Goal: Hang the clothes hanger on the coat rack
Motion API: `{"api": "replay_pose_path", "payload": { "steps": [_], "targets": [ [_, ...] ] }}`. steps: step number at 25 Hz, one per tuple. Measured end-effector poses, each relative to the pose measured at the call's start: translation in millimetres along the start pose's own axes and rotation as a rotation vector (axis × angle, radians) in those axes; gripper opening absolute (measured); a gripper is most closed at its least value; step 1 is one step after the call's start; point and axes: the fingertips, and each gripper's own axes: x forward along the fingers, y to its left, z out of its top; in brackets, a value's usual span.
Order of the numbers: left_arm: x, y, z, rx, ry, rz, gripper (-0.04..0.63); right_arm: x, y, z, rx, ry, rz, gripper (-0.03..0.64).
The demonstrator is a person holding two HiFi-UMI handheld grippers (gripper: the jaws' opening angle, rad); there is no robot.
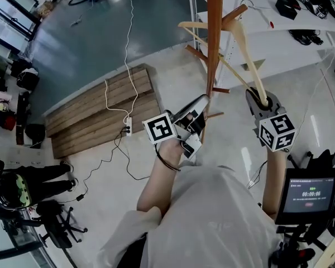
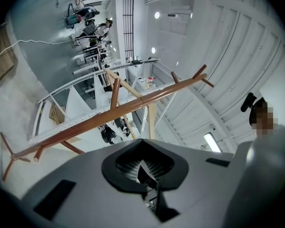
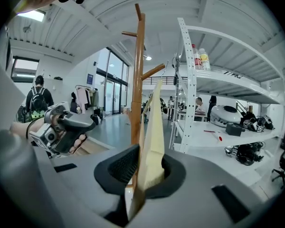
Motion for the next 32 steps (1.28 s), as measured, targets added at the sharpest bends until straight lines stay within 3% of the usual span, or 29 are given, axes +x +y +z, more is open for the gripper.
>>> {"api": "replay_pose_path", "payload": {
  "steps": [32],
  "targets": [
    [-1.2, 10.3, -10.8, -0.049, 0.026, 0.016, 0.006, 16.0, 9.7, -40.3, -0.121, 0.095, -0.099, 0.041]
  ]
}}
